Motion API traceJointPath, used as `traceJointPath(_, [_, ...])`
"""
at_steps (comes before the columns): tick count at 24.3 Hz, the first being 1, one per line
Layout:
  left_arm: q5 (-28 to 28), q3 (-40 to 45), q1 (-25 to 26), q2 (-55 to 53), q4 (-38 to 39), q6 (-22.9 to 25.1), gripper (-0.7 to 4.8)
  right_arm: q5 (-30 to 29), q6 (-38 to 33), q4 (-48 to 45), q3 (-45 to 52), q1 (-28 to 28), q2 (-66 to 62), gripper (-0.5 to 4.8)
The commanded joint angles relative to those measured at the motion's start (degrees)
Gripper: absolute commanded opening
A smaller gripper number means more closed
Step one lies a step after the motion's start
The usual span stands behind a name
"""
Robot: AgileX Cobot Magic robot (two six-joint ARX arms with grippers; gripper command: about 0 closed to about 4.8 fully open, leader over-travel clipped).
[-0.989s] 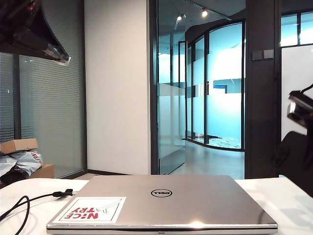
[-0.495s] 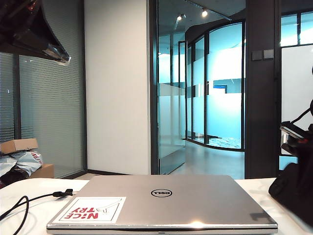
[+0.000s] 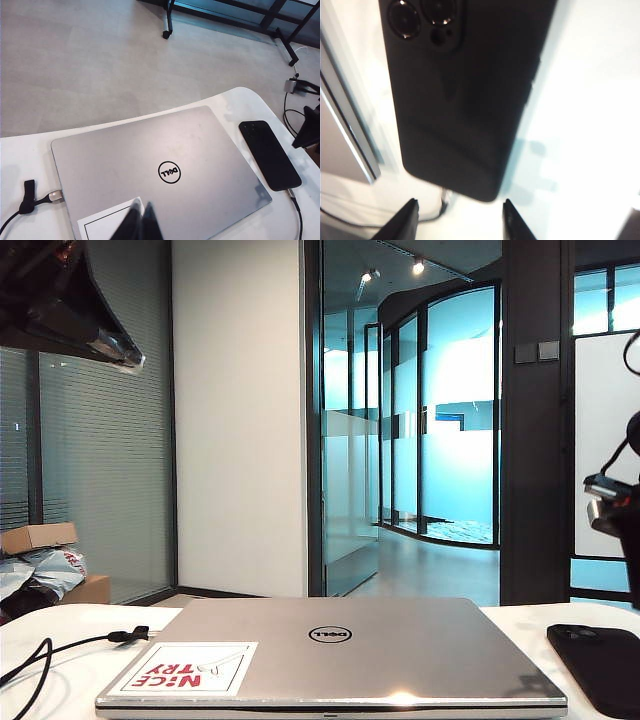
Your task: Pick up the charging cable and the phone, plug the charging cable into the charging port on the phone, and finally place them back on the table.
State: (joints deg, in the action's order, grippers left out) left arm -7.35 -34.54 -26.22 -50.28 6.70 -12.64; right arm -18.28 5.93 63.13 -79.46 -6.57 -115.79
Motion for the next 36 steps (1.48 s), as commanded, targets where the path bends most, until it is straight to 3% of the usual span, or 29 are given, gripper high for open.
traceJointPath(1, [-0.2,-0.5,0.0,0.2,0.1,0.2,-0.06,0.8,-0.2,5.1,-1.1,0.0,2.7,1.90])
traceJointPath(4, [-0.2,-0.5,0.0,1.1,1.8,0.3,-0.06,0.9,-0.5,8.5,-1.1,0.0,7.7,0.35])
traceJointPath(6, [-0.2,-0.5,0.0,2.8,2.8,0.3,-0.06,0.8,-0.6,10.7,-1.0,0.0,11.8,-0.05])
traceJointPath(11, [-0.2,-0.5,0.0,9.7,7.0,0.7,-0.06,0.8,-0.5,10.8,0.6,0.1,25.8,-0.05])
traceJointPath(16, [-0.2,-0.4,0.0,14.0,10.5,2.4,-0.06,0.8,0.3,-6.8,9.6,0.1,46.0,-0.05])
traceJointPath(21, [-0.2,0.8,0.0,14.0,10.3,5.2,-0.06,0.7,0.1,-8.9,13.4,0.0,52.0,-0.05])
traceJointPath(30, [-0.2,11.2,0.0,15.3,2.3,5.4,-0.06,0.1,0.0,-31.9,34.6,0.0,63.5,-0.01])
traceJointPath(36, [-0.2,17.2,0.0,15.5,-8.0,5.4,-0.06,0.2,0.0,-31.6,38.9,0.0,63.8,0.00])
